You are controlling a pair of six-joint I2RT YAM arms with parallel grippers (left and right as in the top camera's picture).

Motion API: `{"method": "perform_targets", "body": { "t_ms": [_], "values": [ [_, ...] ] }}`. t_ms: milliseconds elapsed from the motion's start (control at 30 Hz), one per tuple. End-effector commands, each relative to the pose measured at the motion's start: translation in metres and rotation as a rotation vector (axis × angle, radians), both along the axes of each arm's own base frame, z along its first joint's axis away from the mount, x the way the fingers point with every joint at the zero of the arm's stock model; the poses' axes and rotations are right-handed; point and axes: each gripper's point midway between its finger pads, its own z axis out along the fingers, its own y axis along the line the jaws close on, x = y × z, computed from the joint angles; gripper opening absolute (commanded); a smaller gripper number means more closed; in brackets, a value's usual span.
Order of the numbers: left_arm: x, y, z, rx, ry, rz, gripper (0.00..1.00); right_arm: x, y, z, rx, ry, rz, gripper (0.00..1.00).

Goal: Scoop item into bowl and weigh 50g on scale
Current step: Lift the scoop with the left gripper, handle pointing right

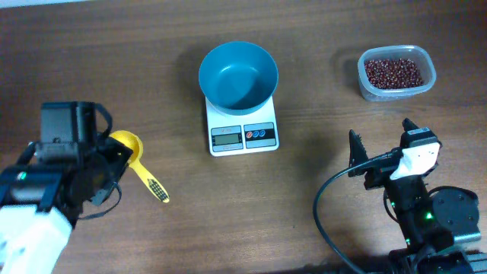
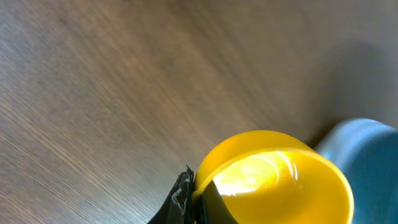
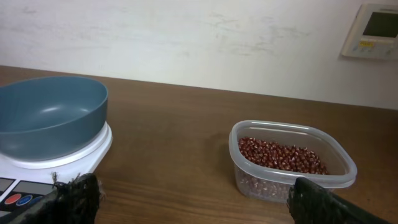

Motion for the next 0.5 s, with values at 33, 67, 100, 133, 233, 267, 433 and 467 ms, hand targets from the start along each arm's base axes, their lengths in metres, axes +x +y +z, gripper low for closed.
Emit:
{"method": "perform_targets", "body": {
  "t_ms": [33, 67, 100, 133, 233, 267, 433, 467],
  "values": [
    [-0.011, -0.018, 0.051, -0.137, -0.188, -0.013, 0.0, 0.0, -0.004, -0.004, -0.004, 0.009, -0.018, 0.99],
    [-0.018, -0.019, 0.052, -0.198, -0.182, 0.057, 0.0, 0.0, -0.004, -0.004, -0.004, 0.009, -0.018, 0.99],
    [-0.03, -0.02, 0.049, -0.28, -0.148, 0.181, 0.0, 0.0, -0.004, -0.004, -0.004, 0.009, -0.018, 0.99],
    [-0.045, -0.019, 0.043, -0.341, -0.093, 0.301, 0.0, 0.0, -0.004, -0.004, -0.004, 0.009, -0.018, 0.99],
    [-0.082, -0.021, 0.024, -0.429, 0.077, 0.521, 0.0, 0.0, -0.004, -0.004, -0.004, 0.009, -0.018, 0.99],
    [-0.089, -0.024, 0.021, -0.437, 0.112, 0.526, 0.0, 0.0, -0.004, -0.004, -0.004, 0.009, -0.018, 0.99],
    [-0.105, -0.067, 0.027, -0.647, 0.252, 0.427, 0.0, 0.0, -0.004, -0.004, -0.004, 0.009, -0.018, 0.99],
    [-0.105, -0.067, 0.027, -0.649, 0.253, 0.427, 0.0, 0.0, -0.004, -0.004, -0.004, 0.009, -0.018, 0.99]
  ]
}}
